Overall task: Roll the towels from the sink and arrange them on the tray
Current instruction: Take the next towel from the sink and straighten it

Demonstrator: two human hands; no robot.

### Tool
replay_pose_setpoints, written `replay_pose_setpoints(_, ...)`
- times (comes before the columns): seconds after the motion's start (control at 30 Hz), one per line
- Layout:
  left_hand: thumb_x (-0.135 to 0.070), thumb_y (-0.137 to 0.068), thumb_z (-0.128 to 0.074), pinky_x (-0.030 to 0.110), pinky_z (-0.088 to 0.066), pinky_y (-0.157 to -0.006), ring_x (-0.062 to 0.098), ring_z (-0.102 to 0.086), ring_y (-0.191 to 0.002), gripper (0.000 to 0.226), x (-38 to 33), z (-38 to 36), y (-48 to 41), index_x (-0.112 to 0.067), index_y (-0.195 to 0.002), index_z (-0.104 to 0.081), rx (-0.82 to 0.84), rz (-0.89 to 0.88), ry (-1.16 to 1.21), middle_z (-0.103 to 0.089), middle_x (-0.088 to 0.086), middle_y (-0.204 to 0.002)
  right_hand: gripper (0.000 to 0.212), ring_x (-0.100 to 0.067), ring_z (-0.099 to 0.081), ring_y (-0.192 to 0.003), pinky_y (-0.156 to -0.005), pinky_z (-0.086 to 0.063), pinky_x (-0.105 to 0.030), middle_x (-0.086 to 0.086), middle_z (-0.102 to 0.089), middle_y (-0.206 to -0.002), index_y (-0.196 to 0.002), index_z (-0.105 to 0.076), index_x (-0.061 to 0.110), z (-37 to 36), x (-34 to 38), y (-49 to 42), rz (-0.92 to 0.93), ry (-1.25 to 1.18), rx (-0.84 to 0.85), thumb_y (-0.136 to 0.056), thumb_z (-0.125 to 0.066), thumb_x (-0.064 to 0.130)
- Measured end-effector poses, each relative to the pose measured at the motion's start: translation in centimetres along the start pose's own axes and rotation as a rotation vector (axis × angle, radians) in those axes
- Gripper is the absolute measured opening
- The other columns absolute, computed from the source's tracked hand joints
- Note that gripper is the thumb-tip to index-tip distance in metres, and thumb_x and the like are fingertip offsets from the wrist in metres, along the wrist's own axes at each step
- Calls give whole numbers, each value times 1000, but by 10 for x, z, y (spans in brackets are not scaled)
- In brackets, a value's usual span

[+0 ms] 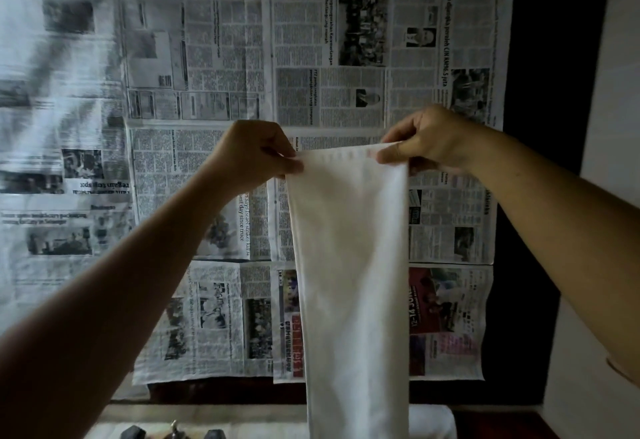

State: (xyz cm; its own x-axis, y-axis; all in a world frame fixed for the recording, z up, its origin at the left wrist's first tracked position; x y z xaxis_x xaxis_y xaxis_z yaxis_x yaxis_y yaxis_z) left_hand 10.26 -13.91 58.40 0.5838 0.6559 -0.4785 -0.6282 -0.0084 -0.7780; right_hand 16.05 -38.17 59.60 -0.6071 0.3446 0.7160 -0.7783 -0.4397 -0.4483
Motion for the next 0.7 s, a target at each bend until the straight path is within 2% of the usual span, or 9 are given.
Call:
replay_pose_setpoints(0.07,-6,-70,-88,29,-63,-73,20,-76,-71,22,4,-4,2,-2,-83,-71,52,59,22,-75,8,-77,37,-20,-71,-73,-60,-59,-26,-7,-76,-81,-92,-74,1,-5,-9,5,-88,57,85,-60,-85,16)
replay_pose_setpoints(0.2,1,-74,-83,39,-64,-75,29,-77,-79,21,1,-16,7,-3,-89,-68,182,94,66,-74,17,-88,18,-21,-57,-67,-54,-46,-28,-10,-68,-79,-88,-71,2,-16,-16,12,-120,58,193,-76,-81,11)
replay_pose_setpoints(0.27,0,-81,-78,38,-64,-71,24,-76,-78,23,-6,-18,8,-12,-99,-70,236,71,40,-74,10,-92,10,-14,-44,-56,-46,-33,-25,-7,-61,-72,-88,-68,4,-17,-15,12,-101,-13,198,-84,-76,9)
replay_pose_setpoints(0.33,-7,-88,-74,30,-63,-65,13,-71,-66,24,-9,-19,5,-24,-105,-71,270,48,-83,-73,-2,-89,8,-9,-36,-48,-42,-28,-21,-1,-55,-68,-89,-65,8,-16,-17,9,-98,-72,166,-88,-73,9)
replay_pose_setpoints(0.37,-11,-90,-72,28,-61,-62,10,-67,-60,21,-7,-19,3,-28,-103,-71,278,43,-145,-72,-6,-85,8,-8,-37,-46,-41,-29,-20,0,-55,-69,-91,-64,10,-16,-20,7,-103,-90,146,-90,-72,10)
replay_pose_setpoints(0.43,-15,-94,-69,26,-57,-58,9,-61,-57,14,3,-27,0,-29,-97,-70,309,56,-211,-68,-6,-80,9,-11,-50,-47,-40,-38,-21,-5,-61,-78,-97,-64,10,-22,-31,2,-131,-76,115,-92,-71,13)
replay_pose_setpoints(0.53,-17,-99,-63,19,-49,-48,8,-60,-57,8,37,-53,-2,-21,-103,-69,355,93,-343,-68,2,-83,17,-29,-74,-66,-51,-59,-35,-21,-65,-100,-113,-59,5,-47,-69,-8,-248,-80,61,-98,-64,13)
replay_pose_setpoints(0.63,-16,-101,-60,17,-50,-43,6,-65,-49,9,78,-79,4,-12,-106,-67,362,164,-418,-69,5,-79,11,-39,-75,-76,-70,-63,-51,-30,-65,-107,-110,-57,6,-70,-108,-21,-296,-83,-34,-99,-60,6)
replay_pose_setpoints(0.7,-14,-98,-63,19,-54,-46,6,-69,-52,7,97,-83,2,-9,-102,-67,325,201,-409,-71,7,-80,7,-37,-76,-75,-72,-63,-50,-27,-65,-108,-104,-60,8,-73,-120,-32,-270,-58,-88,-98,-63,5)
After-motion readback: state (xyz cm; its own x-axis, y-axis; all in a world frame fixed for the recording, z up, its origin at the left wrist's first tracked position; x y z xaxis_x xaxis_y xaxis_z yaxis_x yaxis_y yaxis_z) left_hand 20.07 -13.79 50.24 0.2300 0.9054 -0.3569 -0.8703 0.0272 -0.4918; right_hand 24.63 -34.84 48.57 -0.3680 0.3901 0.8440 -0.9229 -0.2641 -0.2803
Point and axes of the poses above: each hand's wrist, its own y-axis away from the middle knuckle, its own z-axis out of the back of the hand, x = y × z, the point moved 10 cm from there along -y, towards the middle knuckle
